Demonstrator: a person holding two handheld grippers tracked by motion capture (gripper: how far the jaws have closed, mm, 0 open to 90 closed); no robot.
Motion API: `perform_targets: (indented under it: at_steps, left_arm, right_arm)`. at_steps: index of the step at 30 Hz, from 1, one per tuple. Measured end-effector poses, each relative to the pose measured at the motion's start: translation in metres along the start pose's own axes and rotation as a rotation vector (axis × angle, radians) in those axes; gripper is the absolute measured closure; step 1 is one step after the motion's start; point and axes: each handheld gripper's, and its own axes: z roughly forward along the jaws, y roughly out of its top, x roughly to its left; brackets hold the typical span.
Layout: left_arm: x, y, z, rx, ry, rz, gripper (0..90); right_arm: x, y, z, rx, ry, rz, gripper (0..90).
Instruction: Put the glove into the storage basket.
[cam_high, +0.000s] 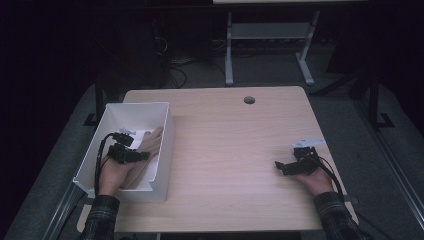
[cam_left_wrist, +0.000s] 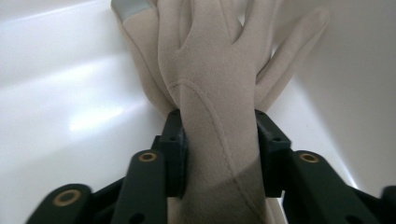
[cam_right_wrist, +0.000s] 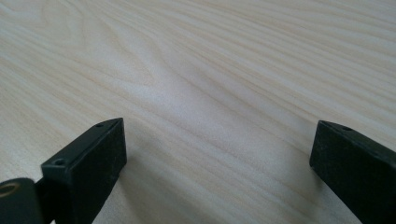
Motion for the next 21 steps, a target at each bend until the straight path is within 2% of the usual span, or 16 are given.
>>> perform_targets:
  at_steps: [1,3,4,5,7,9,10,17,21]
  left_arm:
    - [0.000,0.000,0.000,0.002,0.012,0.003,57.3]
    - [0.000,0.000,0.002,-0.013,0.005,-0.002,45.5]
    - [0.000,0.001,0.003,-0.014,0.009,0.005,37.4]
    - [-0.002,0.002,0.003,-0.028,0.036,0.014,24.6]
    - [-0.002,0.002,0.003,-0.035,0.045,0.017,19.2]
    - [-0.001,0.002,0.001,-0.054,0.046,0.010,17.2]
    - [0.001,0.003,-0.004,-0.084,0.038,-0.002,17.2]
    - [0.001,0.008,-0.009,-0.094,0.026,0.003,15.8]
    - [-0.001,0.015,-0.019,-0.113,0.022,0.010,15.2]
  right_arm:
    - [0.000,0.000,0.000,0.000,0.001,-0.001,3.3]
    - [0.000,0.000,0.000,0.000,0.001,-0.002,3.3]
    - [0.000,0.000,0.000,-0.001,0.003,0.000,3.3]
    - [0.000,0.000,0.000,-0.001,0.004,0.000,3.3]
    - [0.000,0.000,0.000,-0.001,0.003,0.000,3.3]
    - [0.000,0.000,0.000,0.000,0.004,0.000,3.3]
    - [0.000,0.000,0.000,-0.001,0.004,0.000,3.3]
    - [0.000,0.000,0.000,0.000,0.004,0.000,3.3]
    - [0.000,0.000,0.000,0.000,0.004,0.000,3.3]
